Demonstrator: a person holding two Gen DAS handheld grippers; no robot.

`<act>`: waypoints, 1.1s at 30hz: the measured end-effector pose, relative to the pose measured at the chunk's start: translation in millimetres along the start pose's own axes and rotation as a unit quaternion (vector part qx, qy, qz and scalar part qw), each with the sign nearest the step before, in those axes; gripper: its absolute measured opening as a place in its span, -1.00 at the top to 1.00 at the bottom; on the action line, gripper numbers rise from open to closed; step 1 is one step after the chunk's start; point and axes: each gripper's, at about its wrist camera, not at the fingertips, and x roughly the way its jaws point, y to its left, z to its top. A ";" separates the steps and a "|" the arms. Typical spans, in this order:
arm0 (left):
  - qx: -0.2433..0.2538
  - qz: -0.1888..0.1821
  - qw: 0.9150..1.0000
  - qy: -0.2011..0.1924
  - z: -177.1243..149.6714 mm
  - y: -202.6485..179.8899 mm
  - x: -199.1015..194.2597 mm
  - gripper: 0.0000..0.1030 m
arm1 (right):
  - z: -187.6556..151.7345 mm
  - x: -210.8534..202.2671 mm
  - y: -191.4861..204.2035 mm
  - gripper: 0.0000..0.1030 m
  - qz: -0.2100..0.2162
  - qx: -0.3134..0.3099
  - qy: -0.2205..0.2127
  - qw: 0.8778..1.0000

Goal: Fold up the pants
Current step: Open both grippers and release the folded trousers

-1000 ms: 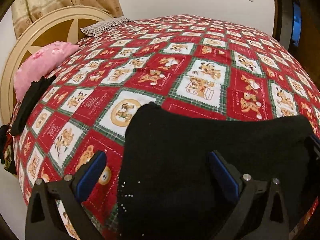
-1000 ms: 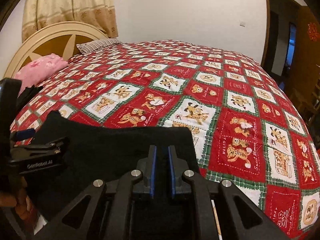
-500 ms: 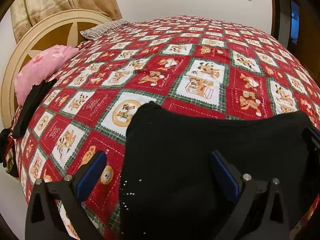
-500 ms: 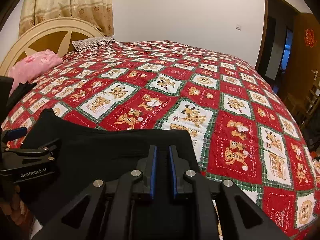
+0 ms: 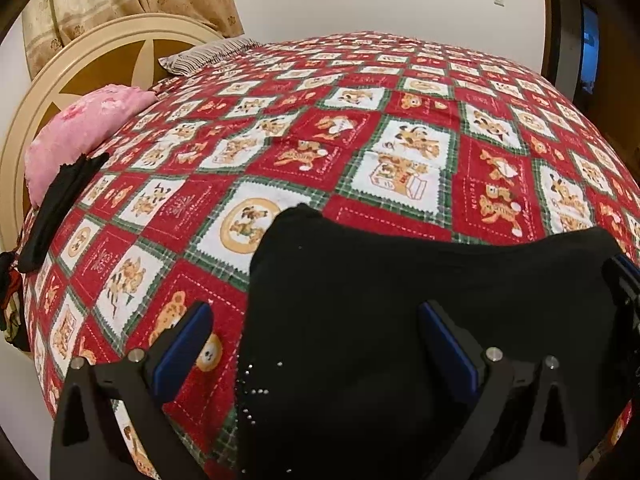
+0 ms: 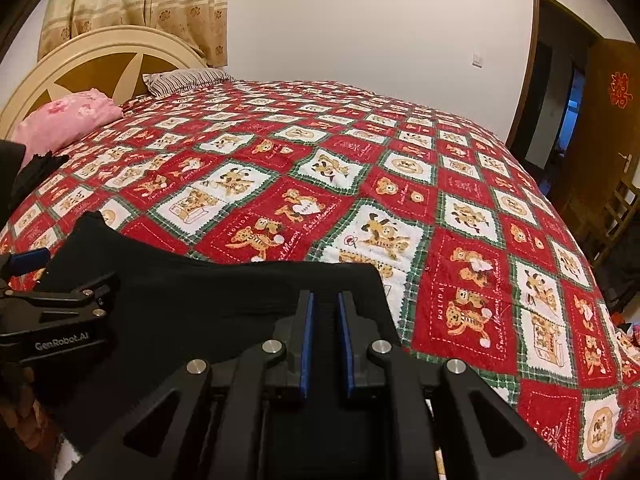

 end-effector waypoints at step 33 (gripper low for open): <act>0.029 -0.032 0.997 -0.058 -31.5 25.4 -101.7 -1.00 | -35.6 -164.2 18.1 -0.21 0.039 0.089 -0.079 0.992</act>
